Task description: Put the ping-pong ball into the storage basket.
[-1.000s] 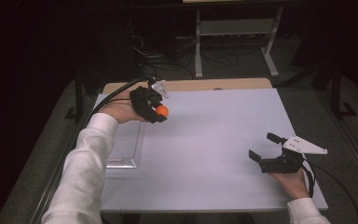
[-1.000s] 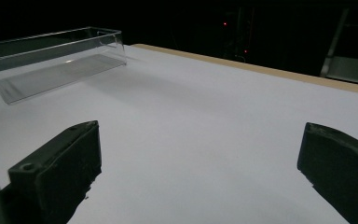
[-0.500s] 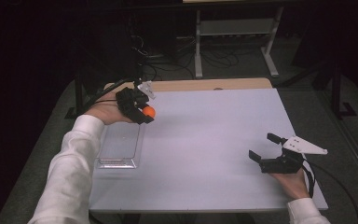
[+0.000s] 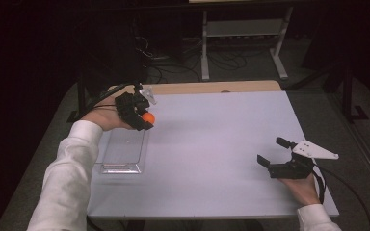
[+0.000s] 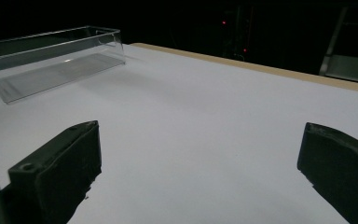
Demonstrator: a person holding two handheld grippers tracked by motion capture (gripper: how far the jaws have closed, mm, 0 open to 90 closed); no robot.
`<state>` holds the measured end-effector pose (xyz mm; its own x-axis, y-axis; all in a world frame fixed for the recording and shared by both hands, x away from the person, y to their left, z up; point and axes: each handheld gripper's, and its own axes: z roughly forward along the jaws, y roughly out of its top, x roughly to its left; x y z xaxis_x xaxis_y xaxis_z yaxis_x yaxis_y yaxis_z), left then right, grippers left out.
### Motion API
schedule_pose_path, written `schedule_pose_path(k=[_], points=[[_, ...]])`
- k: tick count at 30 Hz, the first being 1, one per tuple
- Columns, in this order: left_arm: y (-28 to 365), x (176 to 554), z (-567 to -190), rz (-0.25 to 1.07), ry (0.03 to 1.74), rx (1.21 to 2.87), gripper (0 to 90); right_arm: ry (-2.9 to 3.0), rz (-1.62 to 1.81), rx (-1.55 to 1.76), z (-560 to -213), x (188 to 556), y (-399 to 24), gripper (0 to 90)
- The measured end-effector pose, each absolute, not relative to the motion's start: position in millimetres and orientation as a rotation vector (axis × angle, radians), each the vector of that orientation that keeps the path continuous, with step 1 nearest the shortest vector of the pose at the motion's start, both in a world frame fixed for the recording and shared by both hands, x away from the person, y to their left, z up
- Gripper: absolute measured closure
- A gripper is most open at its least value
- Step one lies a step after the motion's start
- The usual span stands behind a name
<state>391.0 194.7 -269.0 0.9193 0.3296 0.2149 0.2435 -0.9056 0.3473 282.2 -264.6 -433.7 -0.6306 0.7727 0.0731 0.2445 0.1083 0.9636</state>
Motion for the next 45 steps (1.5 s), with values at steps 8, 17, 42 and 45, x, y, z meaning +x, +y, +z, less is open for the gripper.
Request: schedule_pose_path(k=[8, 17, 42, 45], points=[[200, 387, -269, 0.389, 0.441, 2.791, 50.6, 1.927, 1.554, 0.993, -433, 281, -266, 0.0], [211, 382, -274, 0.378, 0.466, 2.827, 50.6, 1.932, 1.55, 0.994, -433, 281, -265, 0.0], [226, 372, -289, 0.331, 0.483, 2.904, 50.6, 1.935, 1.546, 0.988, -433, 281, -265, 0.0], [227, 371, -292, 0.323, 0.475, 2.907, 50.6, 1.934, 1.547, 0.99, -433, 281, -265, 0.0]])
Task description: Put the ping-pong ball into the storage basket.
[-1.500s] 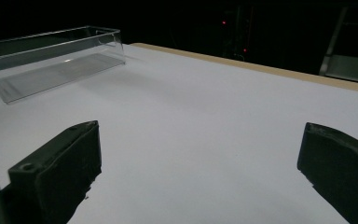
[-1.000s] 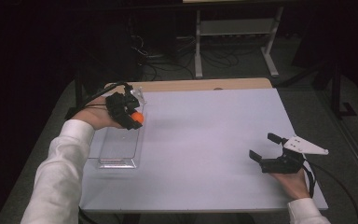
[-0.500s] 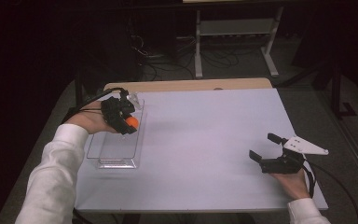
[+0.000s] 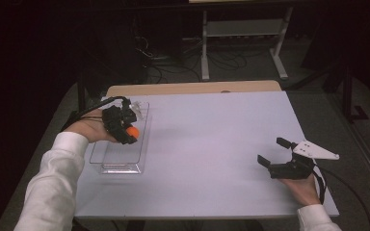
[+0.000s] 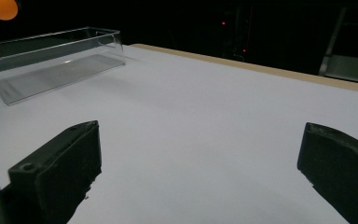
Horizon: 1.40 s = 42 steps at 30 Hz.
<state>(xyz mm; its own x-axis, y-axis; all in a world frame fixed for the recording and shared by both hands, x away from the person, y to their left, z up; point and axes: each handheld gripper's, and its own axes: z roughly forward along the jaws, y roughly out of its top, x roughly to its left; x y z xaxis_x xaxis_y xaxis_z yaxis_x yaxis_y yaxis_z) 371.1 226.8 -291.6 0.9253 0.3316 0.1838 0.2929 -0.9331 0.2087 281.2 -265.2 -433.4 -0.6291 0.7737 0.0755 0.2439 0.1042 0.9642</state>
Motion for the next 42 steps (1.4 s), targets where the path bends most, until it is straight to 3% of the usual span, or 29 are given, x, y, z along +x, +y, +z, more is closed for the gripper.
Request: schedule_pose_path(k=[42], points=[[238, 371, -342, 0.213, 0.509, 2.912, 50.7, 1.937, 1.543, 0.994, -434, 281, -265, 0.0]])
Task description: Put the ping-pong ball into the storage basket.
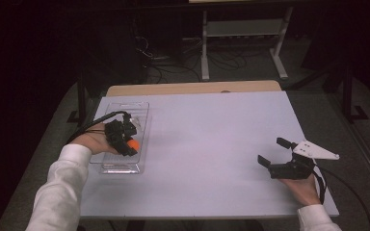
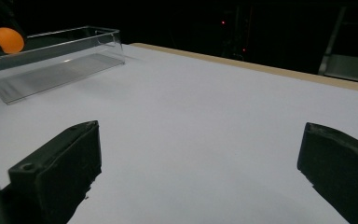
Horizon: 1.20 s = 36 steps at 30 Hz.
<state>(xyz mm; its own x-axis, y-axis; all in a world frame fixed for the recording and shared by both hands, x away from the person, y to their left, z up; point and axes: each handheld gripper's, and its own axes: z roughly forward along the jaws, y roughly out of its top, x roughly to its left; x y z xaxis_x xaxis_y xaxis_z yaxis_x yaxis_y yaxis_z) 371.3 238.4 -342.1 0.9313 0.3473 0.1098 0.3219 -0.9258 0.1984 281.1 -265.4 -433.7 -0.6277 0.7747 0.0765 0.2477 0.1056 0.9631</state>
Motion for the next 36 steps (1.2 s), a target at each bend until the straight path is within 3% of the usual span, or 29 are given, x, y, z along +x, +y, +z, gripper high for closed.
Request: schedule_pose_path(k=[36], points=[[245, 375, -378, 0.139, 0.538, 2.892, 50.6, 1.943, 1.536, 0.993, -434, 281, -266, 0.0]])
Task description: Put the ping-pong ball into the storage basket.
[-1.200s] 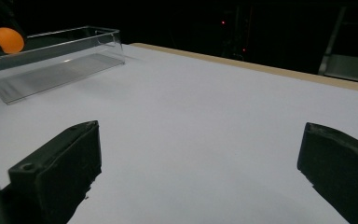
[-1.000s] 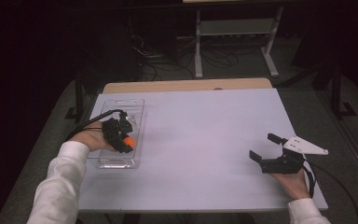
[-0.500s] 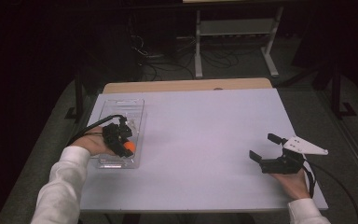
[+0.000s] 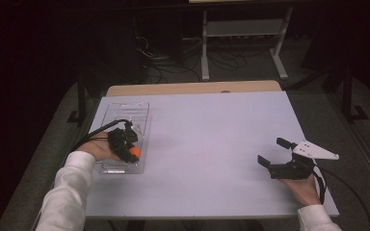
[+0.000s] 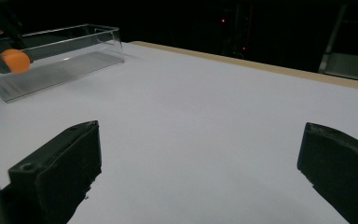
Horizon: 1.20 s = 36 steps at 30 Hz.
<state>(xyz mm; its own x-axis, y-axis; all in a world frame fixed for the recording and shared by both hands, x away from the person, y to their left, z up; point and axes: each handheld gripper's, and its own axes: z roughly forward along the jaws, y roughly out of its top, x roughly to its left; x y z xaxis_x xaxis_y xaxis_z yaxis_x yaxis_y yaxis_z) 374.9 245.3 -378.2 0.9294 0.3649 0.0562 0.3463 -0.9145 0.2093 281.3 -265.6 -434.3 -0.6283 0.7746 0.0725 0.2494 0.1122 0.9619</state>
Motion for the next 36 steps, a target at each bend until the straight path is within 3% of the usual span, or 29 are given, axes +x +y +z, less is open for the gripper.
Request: schedule_pose_path(k=[14, 36], points=[[254, 376, -384, 0.136, 0.606, 2.857, 49.6, 1.948, 1.532, 0.996, -435, 281, -265, 0.0], [264, 371, -366, 0.293, 0.662, 2.769, 22.0, 1.935, 1.532, 1.0, -433, 280, -267, 0.0]])
